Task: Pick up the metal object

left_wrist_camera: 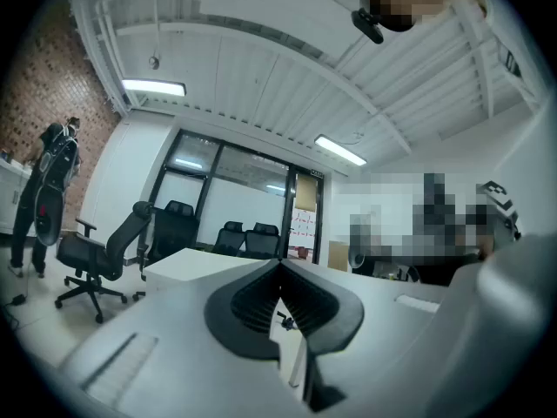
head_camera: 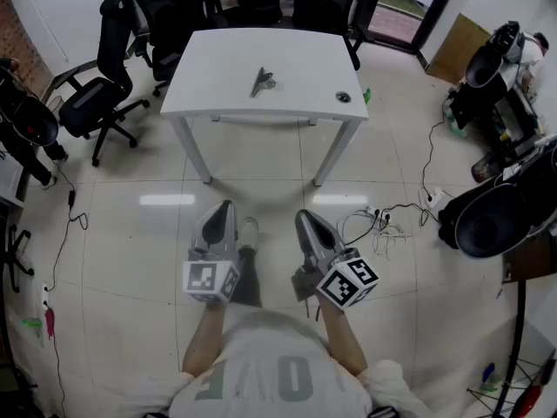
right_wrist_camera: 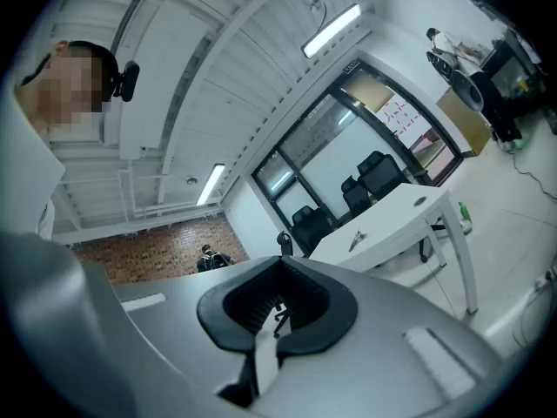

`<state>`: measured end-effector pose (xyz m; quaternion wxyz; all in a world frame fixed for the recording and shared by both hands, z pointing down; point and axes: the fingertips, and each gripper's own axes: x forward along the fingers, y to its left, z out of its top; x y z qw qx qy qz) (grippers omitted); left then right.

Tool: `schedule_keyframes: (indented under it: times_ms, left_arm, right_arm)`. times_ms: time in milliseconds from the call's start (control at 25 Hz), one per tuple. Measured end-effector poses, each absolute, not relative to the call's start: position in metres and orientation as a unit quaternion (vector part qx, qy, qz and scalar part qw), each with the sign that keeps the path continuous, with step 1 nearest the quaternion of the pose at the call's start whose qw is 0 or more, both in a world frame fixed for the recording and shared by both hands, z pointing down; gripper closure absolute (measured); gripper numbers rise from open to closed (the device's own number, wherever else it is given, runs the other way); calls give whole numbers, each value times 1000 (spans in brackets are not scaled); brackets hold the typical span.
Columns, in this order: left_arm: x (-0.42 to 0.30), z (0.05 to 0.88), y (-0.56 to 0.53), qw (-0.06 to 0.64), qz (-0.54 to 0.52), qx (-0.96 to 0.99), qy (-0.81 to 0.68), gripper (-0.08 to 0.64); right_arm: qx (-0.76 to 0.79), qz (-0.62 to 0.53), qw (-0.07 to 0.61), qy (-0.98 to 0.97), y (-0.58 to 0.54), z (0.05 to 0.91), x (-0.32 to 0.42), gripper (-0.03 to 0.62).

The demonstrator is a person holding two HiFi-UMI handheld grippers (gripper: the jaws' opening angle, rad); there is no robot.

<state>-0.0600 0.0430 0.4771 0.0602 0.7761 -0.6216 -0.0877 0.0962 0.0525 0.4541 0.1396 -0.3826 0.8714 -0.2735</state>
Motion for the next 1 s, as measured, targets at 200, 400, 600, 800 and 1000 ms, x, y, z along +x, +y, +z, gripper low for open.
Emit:
schedule_keyframes:
  times_ms: [200,400,600,800,1000]
  left_arm:
    - [-95,473,-95,55,-80,775,-624,558]
    - [-133,458,-216,49,-78,791,-605,558]
    - [-137,447,-284,50,-74,793,-603,558]
    - [-125,434,-323,41,-89,803,-589,558]
    - [-116,423,-337,32,-89,800,-593,558]
  right_arm:
    - [-369,-256,138,883,-85,441,57,581]
    - [-384,-274,141,870,-206,439,5,581]
    - [-397,-303,140,855,-260,446,-4,581]
    - [-413,-314,149,842,-311,445,4,581]
    - [-409,-315,140,845,-334,448,7,581]
